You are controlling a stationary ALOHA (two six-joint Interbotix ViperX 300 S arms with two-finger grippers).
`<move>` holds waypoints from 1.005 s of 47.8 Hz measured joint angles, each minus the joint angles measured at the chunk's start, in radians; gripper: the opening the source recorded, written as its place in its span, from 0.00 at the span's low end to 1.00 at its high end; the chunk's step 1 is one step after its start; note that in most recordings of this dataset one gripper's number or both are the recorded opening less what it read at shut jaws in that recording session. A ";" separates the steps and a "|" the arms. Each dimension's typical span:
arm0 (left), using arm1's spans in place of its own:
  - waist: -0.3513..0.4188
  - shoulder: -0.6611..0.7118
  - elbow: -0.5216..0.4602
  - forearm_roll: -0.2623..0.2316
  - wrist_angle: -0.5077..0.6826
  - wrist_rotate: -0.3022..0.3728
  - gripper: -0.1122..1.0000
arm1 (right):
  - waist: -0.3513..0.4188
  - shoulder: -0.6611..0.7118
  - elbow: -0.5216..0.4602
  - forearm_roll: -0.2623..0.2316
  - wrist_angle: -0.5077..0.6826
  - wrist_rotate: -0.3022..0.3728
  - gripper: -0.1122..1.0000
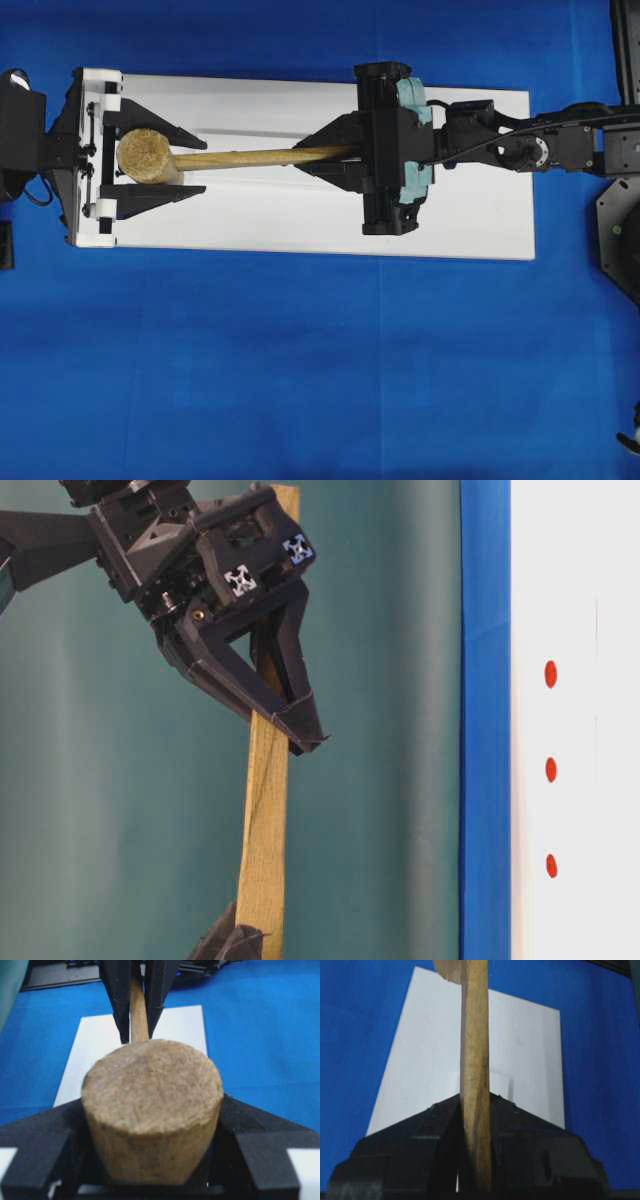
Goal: Hit the mark with a hammer.
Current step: 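Release the head with the left gripper and retract the left arm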
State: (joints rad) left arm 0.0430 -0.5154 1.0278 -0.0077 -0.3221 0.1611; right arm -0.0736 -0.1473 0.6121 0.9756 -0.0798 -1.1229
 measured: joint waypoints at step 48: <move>0.025 -0.052 0.029 -0.008 0.035 -0.031 0.88 | -0.008 -0.018 0.046 0.115 0.031 0.000 0.12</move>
State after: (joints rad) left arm 0.0675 -0.5676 1.0569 -0.0153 -0.2869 0.1304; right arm -0.0813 -0.1657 0.6581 1.0907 -0.0491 -1.1229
